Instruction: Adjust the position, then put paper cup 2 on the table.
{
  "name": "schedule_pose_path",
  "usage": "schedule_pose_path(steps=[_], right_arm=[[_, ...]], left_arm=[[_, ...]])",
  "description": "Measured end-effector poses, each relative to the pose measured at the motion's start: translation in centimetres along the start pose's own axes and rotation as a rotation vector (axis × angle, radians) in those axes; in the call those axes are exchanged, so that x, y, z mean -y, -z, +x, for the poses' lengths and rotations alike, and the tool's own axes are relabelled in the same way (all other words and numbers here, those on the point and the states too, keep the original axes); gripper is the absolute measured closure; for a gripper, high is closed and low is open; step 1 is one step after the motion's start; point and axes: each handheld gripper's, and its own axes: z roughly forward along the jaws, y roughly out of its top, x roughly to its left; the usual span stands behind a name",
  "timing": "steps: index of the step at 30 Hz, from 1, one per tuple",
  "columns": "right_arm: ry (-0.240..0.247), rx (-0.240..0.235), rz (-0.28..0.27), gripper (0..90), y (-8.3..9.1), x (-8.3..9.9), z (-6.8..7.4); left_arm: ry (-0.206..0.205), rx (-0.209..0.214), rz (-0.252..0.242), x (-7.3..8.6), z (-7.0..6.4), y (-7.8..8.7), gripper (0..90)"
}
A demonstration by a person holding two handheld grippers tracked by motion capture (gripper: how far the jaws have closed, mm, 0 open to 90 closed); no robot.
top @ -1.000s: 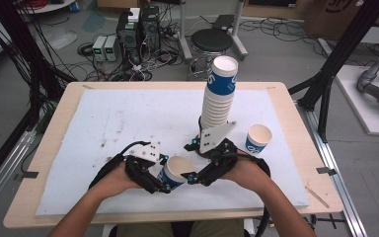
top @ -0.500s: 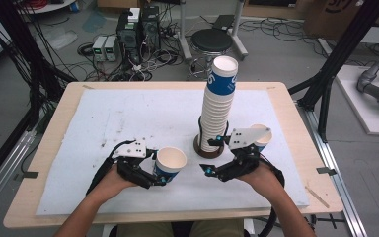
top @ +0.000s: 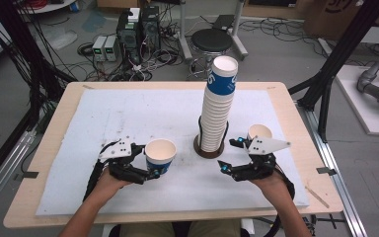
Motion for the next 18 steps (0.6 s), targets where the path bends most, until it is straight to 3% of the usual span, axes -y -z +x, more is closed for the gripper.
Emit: schedule_pose_path(steps=[6, 11, 16, 18], right_arm=[[-0.026, 0.059, -0.044, 21.3, 0.5, 1.4, -0.4], [-0.047, 0.073, -0.056, 21.3, 0.9, 1.9, -0.4], [-0.051, 0.084, -0.074, 21.3, 1.2, 2.1, -0.3], [-0.048, 0.085, -0.08, 21.3, 1.2, 2.2, -0.2]], left_arm=[[0.0, -0.032, -0.033, 0.3, 0.1, 0.8, 26.1], [-0.001, -0.051, -0.076, 0.1, 0.1, 1.3, 26.1], [0.018, -0.087, -0.149, 0.4, 0.3, 2.1, 26.0], [0.018, -0.095, -0.153, 0.7, 0.4, 2.4, 26.0]])
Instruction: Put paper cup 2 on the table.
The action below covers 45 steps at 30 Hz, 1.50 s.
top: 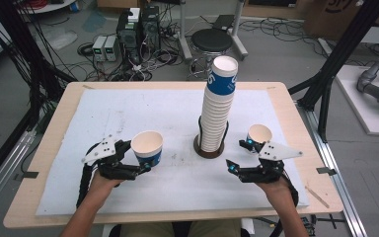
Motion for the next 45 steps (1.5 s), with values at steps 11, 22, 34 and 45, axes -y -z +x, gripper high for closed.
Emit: schedule_pose_path(steps=[11, 22, 34, 45], right_arm=[[-0.008, -0.025, 0.009, 21.3, -0.3, 0.6, 0.4], [-0.006, -0.035, 0.003, 21.3, -0.2, 0.6, 0.7], [-0.003, -0.05, 0.017, 21.4, -0.4, 0.6, 1.1], [-0.006, -0.055, 0.019, 21.4, -0.3, 0.7, 1.2]], left_arm=[[-0.009, -0.053, -0.06, 0.3, 1.1, 0.9, 26.0], [0.003, -0.174, -0.146, -0.7, 4.2, 1.8, 25.4], [0.03, -0.323, -0.071, 0.8, 7.3, 1.5, 25.4], [0.084, -0.428, -0.021, 1.9, 9.8, 2.7, 25.5]])
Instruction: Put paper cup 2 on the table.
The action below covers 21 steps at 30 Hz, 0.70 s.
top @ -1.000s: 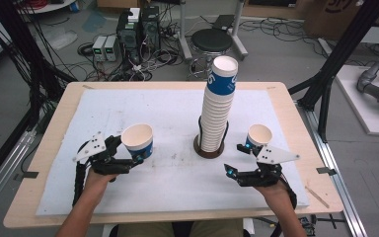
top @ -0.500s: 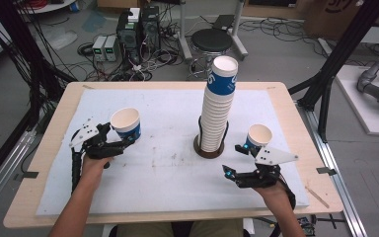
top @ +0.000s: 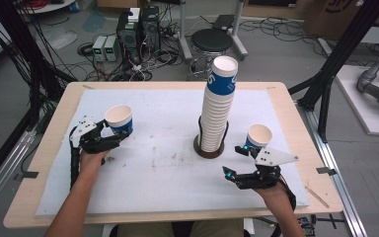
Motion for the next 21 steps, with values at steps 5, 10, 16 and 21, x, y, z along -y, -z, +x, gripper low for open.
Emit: schedule_pose_path(steps=[5, 10, 16, 21], right_arm=[[0.001, 0.002, 0.0, 21.4, -0.05, 0.04, -0.1], [0.004, 0.002, -0.008, 21.4, 0.05, -0.02, -0.11], [0.006, 0.003, -0.007, 21.4, 0.08, -0.01, -0.1], [0.002, 0.004, -0.007, 21.4, 0.24, 0.01, -0.08]], left_arm=[[0.001, -0.055, 0.092, 0.71, 0.82, 0.06, 25.7], [0.004, -0.098, 0.159, 1.14, 0.86, -0.41, 26.0], [-0.023, -0.117, 0.218, 1.11, 0.47, -0.65, 26.2], [-0.025, -0.133, 0.251, 0.96, 0.25, -0.43, 26.4]])
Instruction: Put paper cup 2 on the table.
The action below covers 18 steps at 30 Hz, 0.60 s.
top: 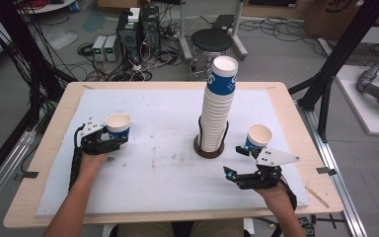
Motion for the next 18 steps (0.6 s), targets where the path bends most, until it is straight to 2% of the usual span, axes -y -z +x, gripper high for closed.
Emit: schedule_pose_path(steps=[4, 10, 15, 18], right_arm=[[0.0, 0.004, -0.003, 21.4, 0.2, 0.0, 0.0], [-0.003, 0.01, -0.002, 21.4, 0.3, 0.1, -0.2], [-0.003, 0.008, -0.006, 21.4, 0.2, 0.0, -0.2], [-0.004, 0.009, -0.002, 21.4, 0.2, 0.1, -0.2]], left_arm=[[-0.028, -0.015, 0.033, 0.0, -0.4, 0.5, 26.4], [-0.049, -0.032, 0.065, 0.3, -0.8, 1.2, 25.9], [-0.038, -0.03, 0.074, 0.4, -1.0, 1.5, 25.4], [-0.008, -0.019, 0.068, 0.5, -1.1, 1.6, 23.4]])
